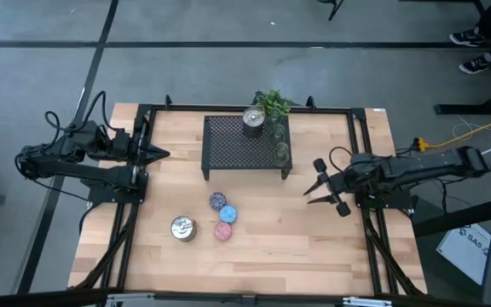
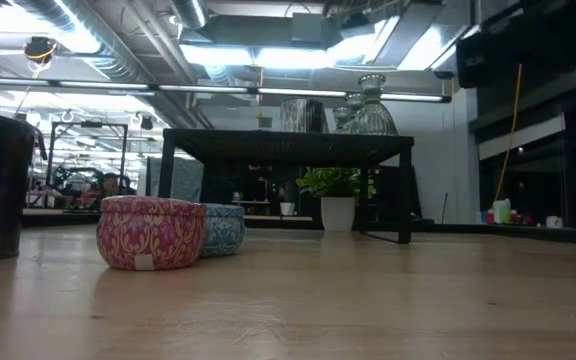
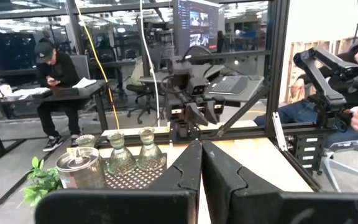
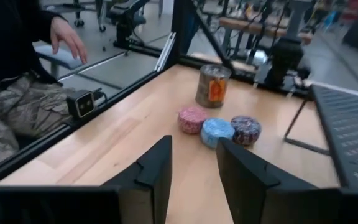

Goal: Pick & Place candle stick holders
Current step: Put the silver scented candle aligned with the other silver scented candle on the shelf

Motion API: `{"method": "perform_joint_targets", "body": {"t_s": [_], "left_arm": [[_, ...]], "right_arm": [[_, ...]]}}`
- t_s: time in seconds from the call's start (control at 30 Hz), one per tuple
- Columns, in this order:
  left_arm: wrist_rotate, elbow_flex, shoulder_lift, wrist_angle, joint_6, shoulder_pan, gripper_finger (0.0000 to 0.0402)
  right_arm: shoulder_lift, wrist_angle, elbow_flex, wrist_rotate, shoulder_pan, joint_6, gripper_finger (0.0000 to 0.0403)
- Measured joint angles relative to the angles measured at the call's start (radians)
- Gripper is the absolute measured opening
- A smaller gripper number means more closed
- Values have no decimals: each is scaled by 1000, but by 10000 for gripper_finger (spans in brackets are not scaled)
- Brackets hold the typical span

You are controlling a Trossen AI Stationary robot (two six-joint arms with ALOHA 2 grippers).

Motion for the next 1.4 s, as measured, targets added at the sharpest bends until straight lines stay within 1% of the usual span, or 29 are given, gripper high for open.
{"method": "perform_joint_targets", "body": {"t_s": [0.13, 0.3, 0.53, 0.73, 0.9, 1.03, 1.1, 1.2, 1.23, 1.4], "left_arm": [[0, 0, 0, 0, 0, 0, 6], [0, 0, 0, 0, 0, 0, 6], [0, 0, 0, 0, 0, 0, 6], [0, 0, 0, 0, 0, 0, 6], [0, 0, 0, 0, 0, 0, 6], [0, 0, 0, 0, -6, 0, 6], [0, 0, 0, 0, -6, 0, 6], [0, 0, 0, 0, -7, 0, 6], [0, 0, 0, 0, -7, 0, 6], [0, 0, 0, 0, -7, 0, 6]], "right_arm": [[-80, 24, -49, -4, -23, -26, 128], [-163, 22, -100, -78, -48, -81, 128], [-277, 27, -176, -78, -117, -91, 128], [-355, 147, -283, -65, -196, -96, 128], [-375, 113, -285, 79, -259, -9, 128], [-375, 30, -285, 183, -281, 9, 128], [-375, -1, -285, 256, -284, 31, 128], [-375, -30, -285, 392, -284, 58, 128], [-375, -40, -285, 419, -284, 59, 128], [-370, -95, -284, 423, -284, 57, 128]]}}
